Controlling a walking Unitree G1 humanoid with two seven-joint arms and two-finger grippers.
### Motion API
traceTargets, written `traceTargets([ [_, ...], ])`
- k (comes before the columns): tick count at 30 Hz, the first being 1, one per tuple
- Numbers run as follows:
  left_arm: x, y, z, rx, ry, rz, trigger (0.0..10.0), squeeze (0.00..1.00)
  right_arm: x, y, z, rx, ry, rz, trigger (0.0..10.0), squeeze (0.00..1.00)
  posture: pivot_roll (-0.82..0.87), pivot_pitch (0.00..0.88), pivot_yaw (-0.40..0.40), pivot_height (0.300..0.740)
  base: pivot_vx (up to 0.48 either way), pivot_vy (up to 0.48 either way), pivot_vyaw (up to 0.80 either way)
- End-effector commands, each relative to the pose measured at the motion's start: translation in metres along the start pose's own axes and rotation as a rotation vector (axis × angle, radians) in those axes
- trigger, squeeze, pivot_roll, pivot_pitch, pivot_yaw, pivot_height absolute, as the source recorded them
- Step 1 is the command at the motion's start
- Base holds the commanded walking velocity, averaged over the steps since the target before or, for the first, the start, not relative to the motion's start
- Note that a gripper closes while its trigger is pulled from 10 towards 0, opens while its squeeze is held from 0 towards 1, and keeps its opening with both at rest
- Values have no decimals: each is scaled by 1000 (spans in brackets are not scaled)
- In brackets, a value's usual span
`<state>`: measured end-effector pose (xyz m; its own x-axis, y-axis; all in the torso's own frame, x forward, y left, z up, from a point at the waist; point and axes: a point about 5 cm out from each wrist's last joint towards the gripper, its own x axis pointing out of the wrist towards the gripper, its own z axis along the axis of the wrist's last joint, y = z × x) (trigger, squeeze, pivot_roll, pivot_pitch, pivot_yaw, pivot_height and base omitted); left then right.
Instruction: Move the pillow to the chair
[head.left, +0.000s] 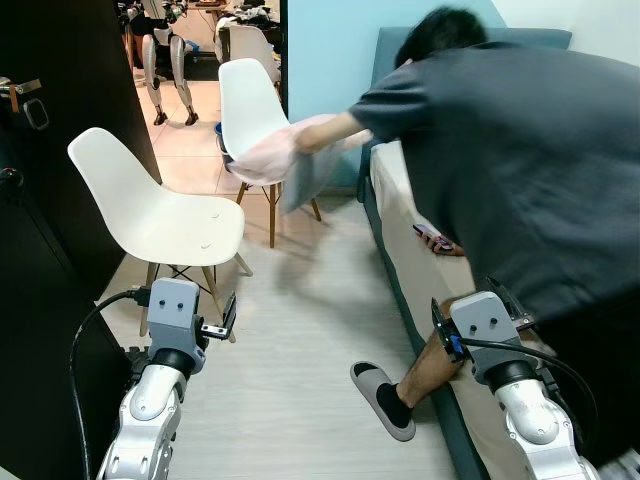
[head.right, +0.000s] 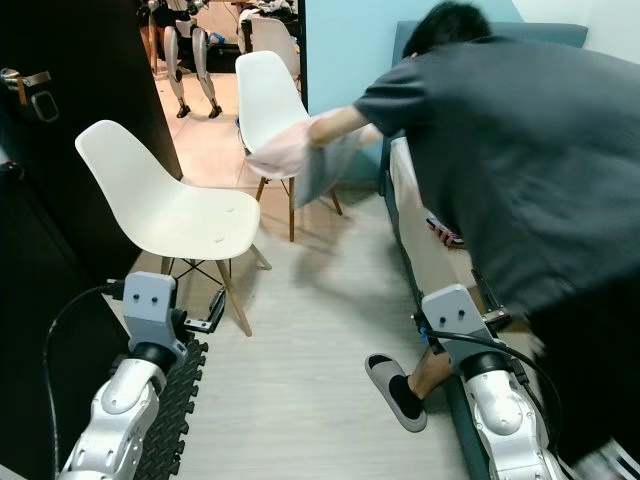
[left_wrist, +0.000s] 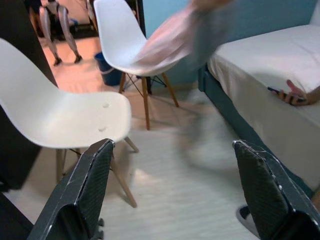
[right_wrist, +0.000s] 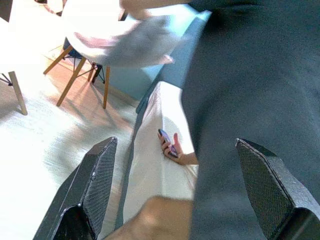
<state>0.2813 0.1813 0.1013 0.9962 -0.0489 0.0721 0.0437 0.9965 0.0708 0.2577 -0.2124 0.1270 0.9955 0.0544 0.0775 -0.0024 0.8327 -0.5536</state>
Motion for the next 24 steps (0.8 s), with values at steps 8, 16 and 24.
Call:
traceTargets([
  [8,1,1,1,-51,5,7,9059,0,-1,1,-2,1,2,11,10000,0,-66,6,-23,740,0,0,0],
  [16,3,2,1,-53,7,6,8510,0,1,2,-2,0,3,18,10000,0,-67,7,-20,740,0,0,0],
  [24,3,3,2,-52,12,0,8471,0,1,2,-2,8,11,24,10000,0,-67,11,-17,740,0,0,552],
])
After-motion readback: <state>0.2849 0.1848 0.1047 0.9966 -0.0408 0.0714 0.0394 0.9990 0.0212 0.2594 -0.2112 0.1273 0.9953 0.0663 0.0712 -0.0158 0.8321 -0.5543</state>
